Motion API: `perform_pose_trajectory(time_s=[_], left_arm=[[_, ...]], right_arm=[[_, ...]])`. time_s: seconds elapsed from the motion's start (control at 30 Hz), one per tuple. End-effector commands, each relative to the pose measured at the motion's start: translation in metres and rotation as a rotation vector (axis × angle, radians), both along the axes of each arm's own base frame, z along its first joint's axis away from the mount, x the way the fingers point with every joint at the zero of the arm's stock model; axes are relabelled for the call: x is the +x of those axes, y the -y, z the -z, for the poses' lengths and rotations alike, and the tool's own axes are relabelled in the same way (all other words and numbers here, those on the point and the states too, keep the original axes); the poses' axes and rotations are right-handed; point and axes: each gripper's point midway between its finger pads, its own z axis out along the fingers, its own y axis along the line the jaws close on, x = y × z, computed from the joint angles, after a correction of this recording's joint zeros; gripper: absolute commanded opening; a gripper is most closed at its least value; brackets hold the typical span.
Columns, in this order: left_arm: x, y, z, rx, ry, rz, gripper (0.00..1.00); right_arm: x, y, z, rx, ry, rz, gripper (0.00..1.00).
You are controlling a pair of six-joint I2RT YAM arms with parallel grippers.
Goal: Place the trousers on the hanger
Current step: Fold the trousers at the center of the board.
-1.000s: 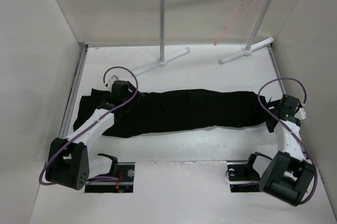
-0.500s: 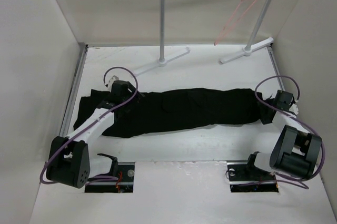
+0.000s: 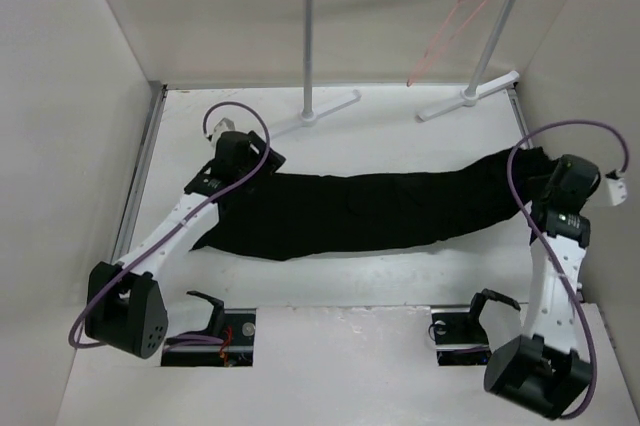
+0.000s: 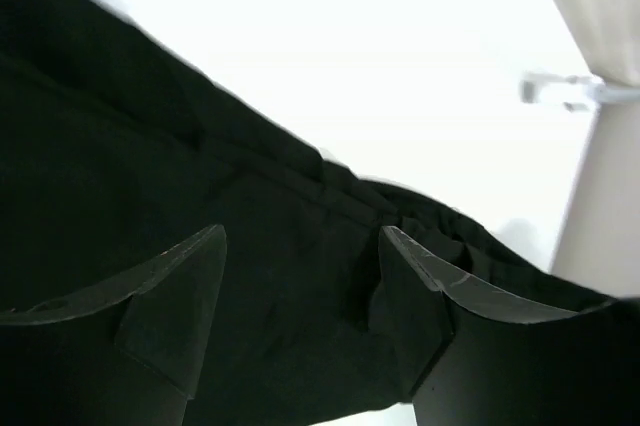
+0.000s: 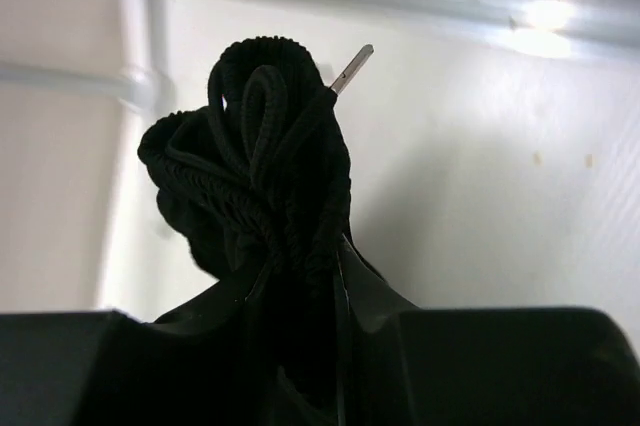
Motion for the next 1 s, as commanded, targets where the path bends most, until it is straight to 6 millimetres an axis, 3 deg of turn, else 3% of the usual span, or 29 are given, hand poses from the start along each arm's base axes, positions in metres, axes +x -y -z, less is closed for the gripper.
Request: perform_pose_trajectory(time_s=[0.0,0.13,0.23,0.33,0.4,0.53,0.7,0.77,0.87,0.93,0.97], left_arm=[[0.012,0.024,-0.045,-0.002,0.086,0.045,0.6],[0.013,0.039,-0.079,-0.005,0.135,0.071,0.6],[0.01,0.033,-0.098,-0.008,0.163,0.052,0.6],[0.006,0.017,-0.111,-0.01,0.184,0.019,0.6],[0.002,0.002,-0.114,-0.01,0.195,-0.013,0.6],[-0.005,-0.03,-0.11,0.007,0.196,-0.078,0.6],[-0.009,-0.058,-0.104,0.01,0.199,-0.142,0.61],[-0.01,-0.064,-0.102,0.012,0.197,-0.157,0.61],[-0.01,-0.071,-0.102,0.012,0.206,-0.174,0.61],[-0.01,-0.075,-0.102,0.012,0.205,-0.182,0.61],[-0.009,-0.077,-0.1,0.013,0.203,-0.186,0.61]], right_arm=[[-0.026,0.019,-0.082,-0.174,0.076,0.093,0.16],[-0.033,0.009,-0.159,-0.272,0.179,0.05,0.16],[-0.028,-0.011,-0.212,-0.336,0.252,-0.043,0.17],[-0.021,-0.039,-0.245,-0.354,0.307,-0.158,0.16],[-0.013,-0.063,-0.248,-0.332,0.334,-0.245,0.16],[0.014,-0.119,-0.231,-0.27,0.319,-0.399,0.15],[0.046,-0.221,-0.204,-0.25,0.265,-0.595,0.16],[0.058,-0.263,-0.186,-0.247,0.227,-0.663,0.17],[0.068,-0.334,-0.143,-0.25,0.147,-0.774,0.2],[0.065,-0.375,-0.114,-0.236,0.103,-0.835,0.29],[0.062,-0.397,-0.097,-0.231,0.081,-0.861,0.44]])
